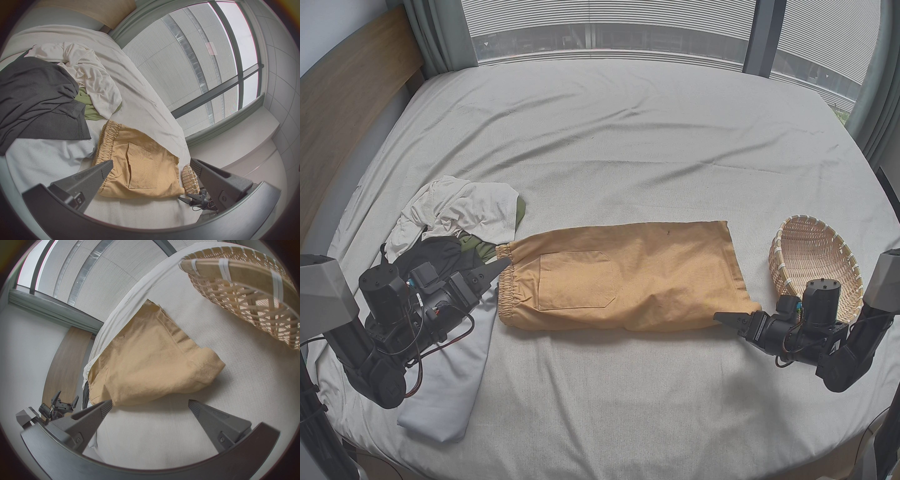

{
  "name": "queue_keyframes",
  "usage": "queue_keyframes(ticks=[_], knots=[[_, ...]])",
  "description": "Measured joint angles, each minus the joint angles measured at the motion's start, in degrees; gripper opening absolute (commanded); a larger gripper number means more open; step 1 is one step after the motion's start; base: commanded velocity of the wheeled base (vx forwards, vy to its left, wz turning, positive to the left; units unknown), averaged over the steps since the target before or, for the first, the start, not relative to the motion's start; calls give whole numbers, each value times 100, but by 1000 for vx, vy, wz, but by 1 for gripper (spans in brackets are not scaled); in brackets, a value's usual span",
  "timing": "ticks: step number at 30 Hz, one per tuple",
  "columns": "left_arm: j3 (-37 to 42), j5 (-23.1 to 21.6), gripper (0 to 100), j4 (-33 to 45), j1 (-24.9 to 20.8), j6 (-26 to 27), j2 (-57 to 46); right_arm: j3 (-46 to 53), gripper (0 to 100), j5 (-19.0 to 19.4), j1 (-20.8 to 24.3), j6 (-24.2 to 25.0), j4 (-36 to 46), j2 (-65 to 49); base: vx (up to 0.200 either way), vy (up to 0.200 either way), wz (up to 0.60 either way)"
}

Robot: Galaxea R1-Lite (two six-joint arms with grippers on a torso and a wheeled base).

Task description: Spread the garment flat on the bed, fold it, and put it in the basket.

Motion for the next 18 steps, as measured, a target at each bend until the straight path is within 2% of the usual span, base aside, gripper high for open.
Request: queue_keyframes(ticks=[12,18], knots=[[44,0,100,-2,0,6,-5,-774,100,-401,-46,188,-27,535,0,0,0],[52,0,100,-2,0,9,-13,-1028,100,-453,-46,293,-288,612,0,0,0]])
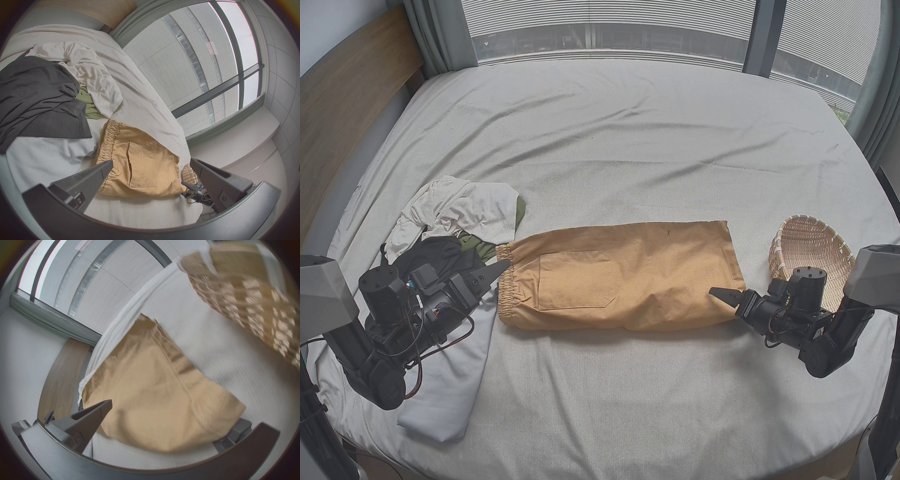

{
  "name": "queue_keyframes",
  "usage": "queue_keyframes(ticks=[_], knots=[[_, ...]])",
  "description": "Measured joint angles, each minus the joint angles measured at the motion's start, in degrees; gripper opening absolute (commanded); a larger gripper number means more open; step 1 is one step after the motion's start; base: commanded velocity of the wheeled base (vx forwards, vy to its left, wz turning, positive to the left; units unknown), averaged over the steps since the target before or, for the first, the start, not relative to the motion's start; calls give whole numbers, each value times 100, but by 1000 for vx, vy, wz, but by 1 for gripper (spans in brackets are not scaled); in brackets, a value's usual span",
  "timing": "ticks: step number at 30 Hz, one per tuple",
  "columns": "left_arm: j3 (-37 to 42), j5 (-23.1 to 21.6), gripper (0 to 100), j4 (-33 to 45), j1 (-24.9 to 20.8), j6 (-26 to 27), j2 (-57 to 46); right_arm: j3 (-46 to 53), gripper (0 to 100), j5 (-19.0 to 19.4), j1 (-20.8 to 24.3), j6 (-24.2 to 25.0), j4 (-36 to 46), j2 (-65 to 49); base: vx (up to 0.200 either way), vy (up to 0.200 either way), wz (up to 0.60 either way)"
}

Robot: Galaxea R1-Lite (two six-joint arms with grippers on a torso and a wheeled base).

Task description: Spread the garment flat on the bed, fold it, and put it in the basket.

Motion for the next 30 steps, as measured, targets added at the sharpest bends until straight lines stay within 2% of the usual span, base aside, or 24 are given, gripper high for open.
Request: queue_keyframes(ticks=[5,6,9,19,30], knots=[[-5,0,100,0,0,0,-9,-129,100,-178,2,2,-51,129,0,0,0],[-5,0,100,0,0,0,-9,-146,0,-230,6,0,-55,151,0,0,0],[-5,0,100,0,0,0,-9,-206,0,-361,30,-4,-122,245,0,0,0],[-6,0,100,2,0,-2,-11,-13,0,-384,127,-11,-457,397,0,0,0],[0,-7,100,5,4,-7,0,1226,0,-457,341,-290,-583,-240,0,0,0]])
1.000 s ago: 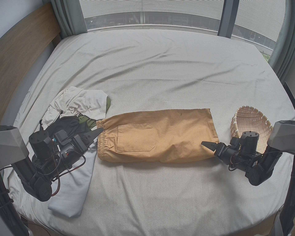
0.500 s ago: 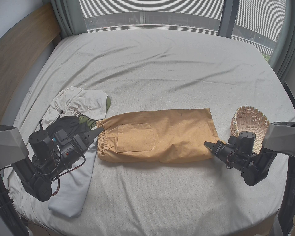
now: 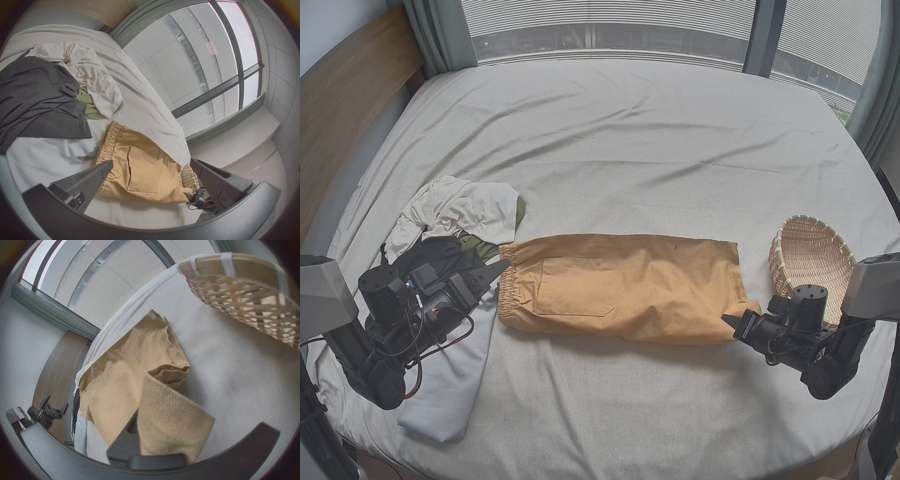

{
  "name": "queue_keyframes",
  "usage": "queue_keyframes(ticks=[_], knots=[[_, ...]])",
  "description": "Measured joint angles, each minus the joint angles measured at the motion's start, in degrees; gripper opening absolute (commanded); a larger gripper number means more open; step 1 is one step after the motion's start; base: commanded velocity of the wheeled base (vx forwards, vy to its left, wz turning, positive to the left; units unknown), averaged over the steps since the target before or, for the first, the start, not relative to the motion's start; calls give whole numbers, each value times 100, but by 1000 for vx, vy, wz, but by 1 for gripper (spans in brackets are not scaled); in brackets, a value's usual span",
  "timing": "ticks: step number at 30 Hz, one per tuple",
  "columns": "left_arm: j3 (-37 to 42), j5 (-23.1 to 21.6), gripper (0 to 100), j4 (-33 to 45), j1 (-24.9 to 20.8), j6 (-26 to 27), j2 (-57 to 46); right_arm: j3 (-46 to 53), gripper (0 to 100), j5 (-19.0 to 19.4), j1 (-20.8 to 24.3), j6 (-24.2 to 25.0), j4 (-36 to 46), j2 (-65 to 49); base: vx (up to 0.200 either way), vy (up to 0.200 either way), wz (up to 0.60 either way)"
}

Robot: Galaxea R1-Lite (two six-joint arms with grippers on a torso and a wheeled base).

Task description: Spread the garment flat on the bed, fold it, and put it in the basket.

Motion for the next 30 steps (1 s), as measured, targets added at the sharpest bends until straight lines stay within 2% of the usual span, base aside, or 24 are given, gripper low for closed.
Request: queue_keyframes(ticks=[12,23,24,30], knots=[[9,-17,100,15,-4,-1,133,1226,0,0,-280,-329,-18,-800,0,0,0],[37,-6,100,9,-118,-1,529,1497,0,20,-284,-369,-18,-995,0,0,0],[37,-6,100,6,-122,-1,560,1502,100,20,-283,-386,-20,-995,0,0,0],[37,-2,100,4,-168,-1,714,1556,100,27,-262,-417,-16,-1000,0,0,0]])
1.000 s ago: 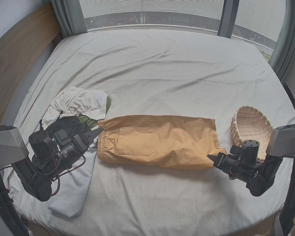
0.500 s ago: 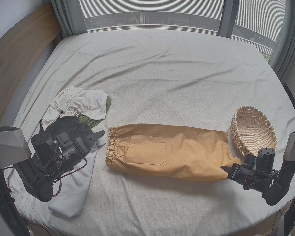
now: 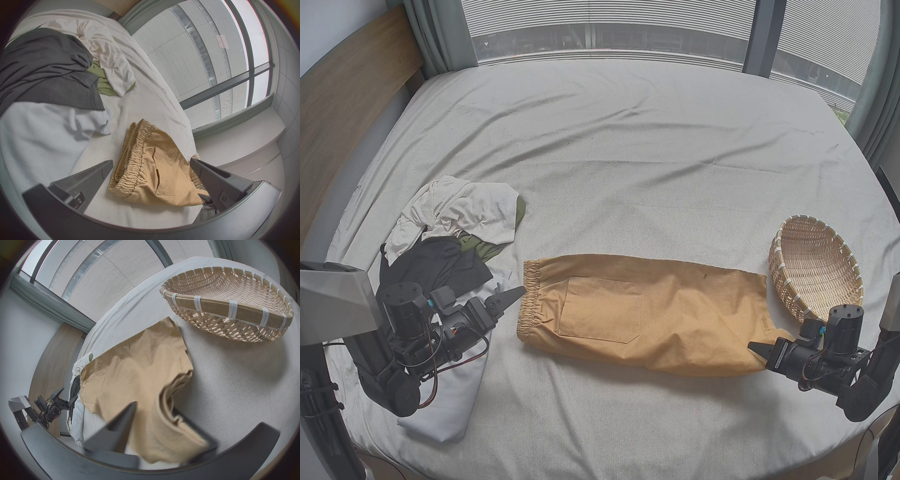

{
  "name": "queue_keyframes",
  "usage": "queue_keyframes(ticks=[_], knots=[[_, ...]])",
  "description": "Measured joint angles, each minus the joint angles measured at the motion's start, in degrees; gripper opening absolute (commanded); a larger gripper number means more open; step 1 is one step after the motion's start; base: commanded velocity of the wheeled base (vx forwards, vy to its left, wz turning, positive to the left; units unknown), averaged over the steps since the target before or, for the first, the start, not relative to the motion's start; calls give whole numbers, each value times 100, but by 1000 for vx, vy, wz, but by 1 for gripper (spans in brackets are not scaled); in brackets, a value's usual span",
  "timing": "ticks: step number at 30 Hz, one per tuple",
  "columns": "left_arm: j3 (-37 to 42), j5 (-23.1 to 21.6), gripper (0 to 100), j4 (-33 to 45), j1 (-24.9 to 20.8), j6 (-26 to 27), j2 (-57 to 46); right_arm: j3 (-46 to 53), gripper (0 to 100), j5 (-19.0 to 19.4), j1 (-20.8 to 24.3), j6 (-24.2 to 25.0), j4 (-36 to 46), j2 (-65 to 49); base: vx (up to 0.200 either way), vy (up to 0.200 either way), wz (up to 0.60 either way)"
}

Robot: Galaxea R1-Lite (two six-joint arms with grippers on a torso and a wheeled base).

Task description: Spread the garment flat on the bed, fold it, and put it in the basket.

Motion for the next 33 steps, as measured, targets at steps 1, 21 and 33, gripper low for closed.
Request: queue_keyframes(ticks=[1,21,33], knots=[[0,2,100,0,-2,-2,16,21,100,-2,6,1,-2,-6,0,0,0],[13,29,100,-6,-118,129,135,510,100,173,-24,26,76,-2228,0,0,0],[-6,66,100,-1,-205,168,306,-1031,100,786,32,138,134,-2249,0,0,0]])
